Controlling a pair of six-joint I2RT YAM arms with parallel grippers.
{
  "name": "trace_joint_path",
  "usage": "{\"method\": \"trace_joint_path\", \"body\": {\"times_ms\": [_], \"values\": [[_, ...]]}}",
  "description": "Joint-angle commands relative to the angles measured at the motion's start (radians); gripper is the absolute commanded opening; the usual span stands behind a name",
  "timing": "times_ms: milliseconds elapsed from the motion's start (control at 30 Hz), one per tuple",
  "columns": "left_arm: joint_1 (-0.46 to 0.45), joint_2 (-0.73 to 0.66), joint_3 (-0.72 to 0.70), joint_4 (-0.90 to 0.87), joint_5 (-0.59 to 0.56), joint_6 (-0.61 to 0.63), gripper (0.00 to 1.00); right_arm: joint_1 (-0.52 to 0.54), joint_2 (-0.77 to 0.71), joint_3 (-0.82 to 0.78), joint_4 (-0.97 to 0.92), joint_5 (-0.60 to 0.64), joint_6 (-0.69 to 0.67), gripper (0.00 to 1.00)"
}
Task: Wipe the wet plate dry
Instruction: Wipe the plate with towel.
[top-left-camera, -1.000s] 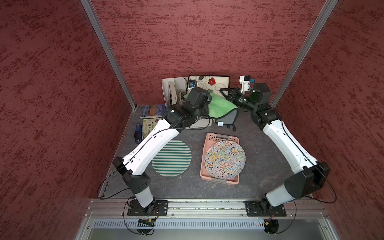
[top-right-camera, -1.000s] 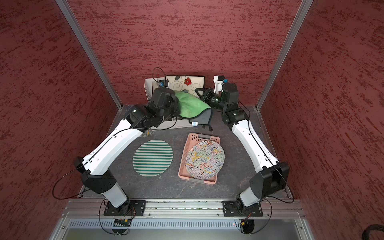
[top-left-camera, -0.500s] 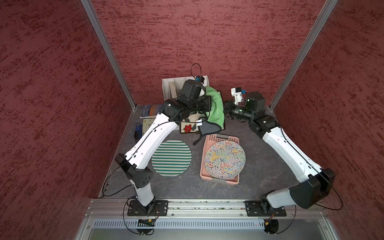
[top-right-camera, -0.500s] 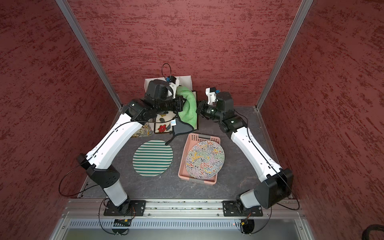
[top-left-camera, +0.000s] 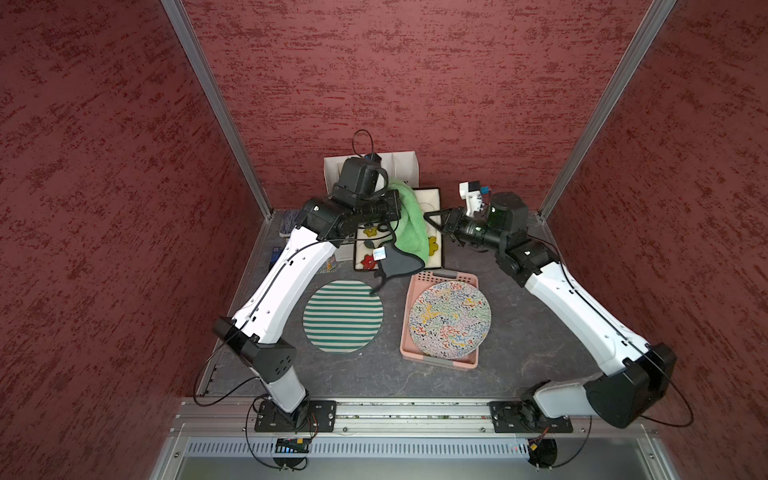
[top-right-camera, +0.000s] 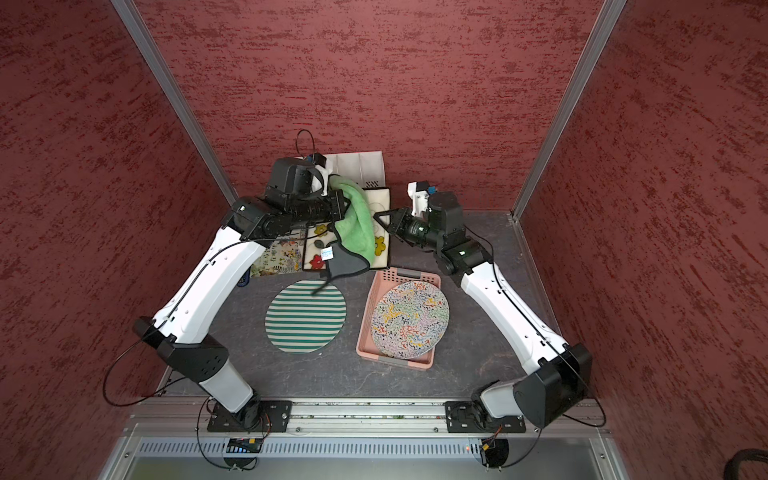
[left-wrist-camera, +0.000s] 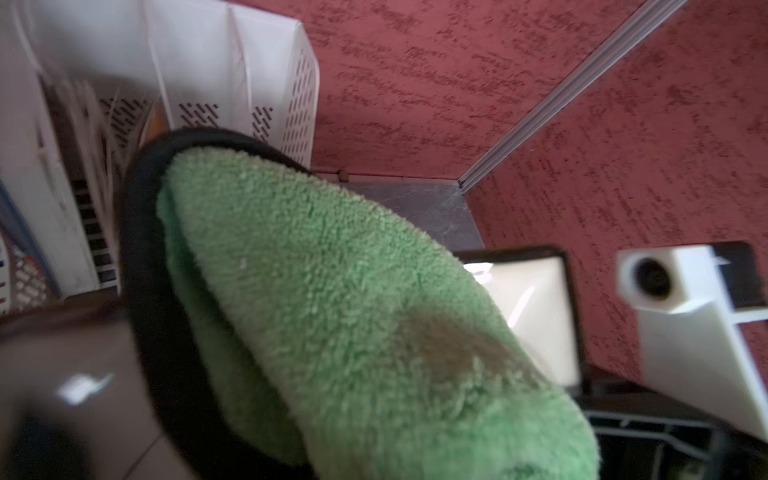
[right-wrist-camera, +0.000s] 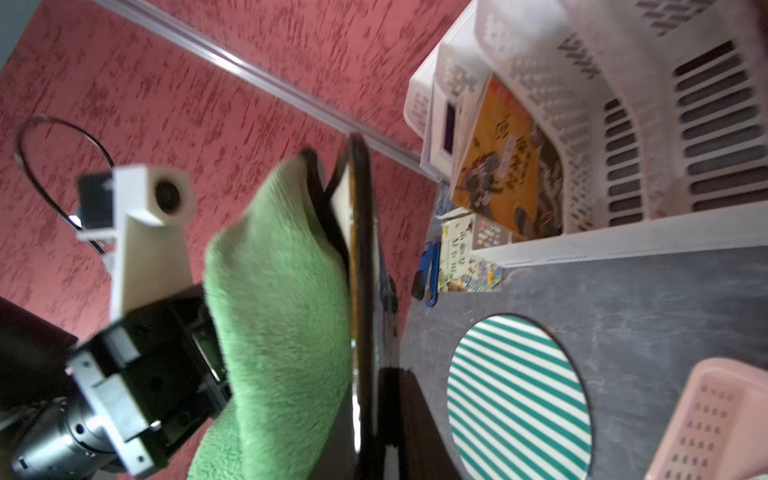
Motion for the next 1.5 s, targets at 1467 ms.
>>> {"method": "trace_joint_path", "body": {"times_ms": [1467], "values": [[0.069,-0.015,-0.290,1.750,0.626,-1.032,0.00,-0.389,0.133,0.238,0.813,-0.043,0.614,0.00]]}}
